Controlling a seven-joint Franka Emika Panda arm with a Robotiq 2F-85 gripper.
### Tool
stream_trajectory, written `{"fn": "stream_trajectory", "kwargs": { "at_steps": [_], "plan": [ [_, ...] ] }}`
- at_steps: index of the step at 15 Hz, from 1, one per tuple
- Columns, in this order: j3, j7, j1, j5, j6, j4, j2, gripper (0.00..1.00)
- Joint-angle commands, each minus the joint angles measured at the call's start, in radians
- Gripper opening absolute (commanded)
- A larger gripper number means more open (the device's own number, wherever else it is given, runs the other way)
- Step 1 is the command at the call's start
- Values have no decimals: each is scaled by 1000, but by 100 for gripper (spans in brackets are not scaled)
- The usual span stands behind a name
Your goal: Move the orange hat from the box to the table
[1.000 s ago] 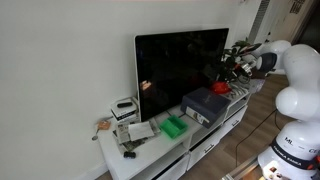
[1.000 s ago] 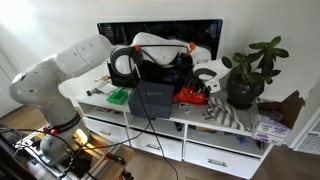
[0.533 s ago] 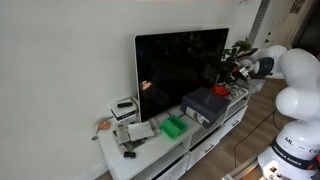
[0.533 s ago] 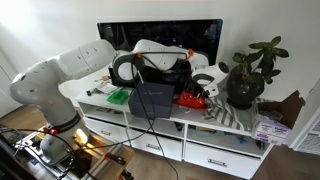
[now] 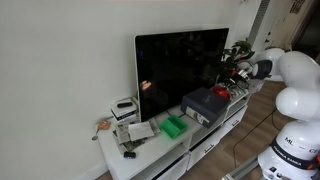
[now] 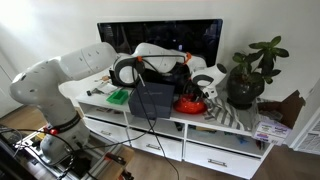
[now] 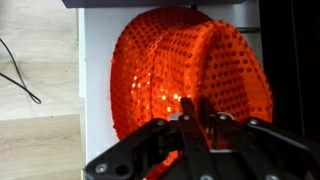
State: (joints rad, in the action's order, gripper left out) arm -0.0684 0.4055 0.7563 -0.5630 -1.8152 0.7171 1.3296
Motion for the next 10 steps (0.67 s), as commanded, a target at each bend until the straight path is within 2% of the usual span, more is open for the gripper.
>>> {"fn": "stream_trajectory", "kwargs": {
  "at_steps": [1, 4, 8, 9, 10],
  "plan": [
    [42, 15, 27, 43, 111, -80, 14, 44],
    [13, -27, 32, 29, 201, -71, -50, 66],
    [-35, -100, 39, 73, 248, -105, -106, 93],
    [-60, -126, 33, 104, 253, -105, -125, 99],
    [-79, -158, 30, 132, 258, -102, -142, 100]
  ]
}}
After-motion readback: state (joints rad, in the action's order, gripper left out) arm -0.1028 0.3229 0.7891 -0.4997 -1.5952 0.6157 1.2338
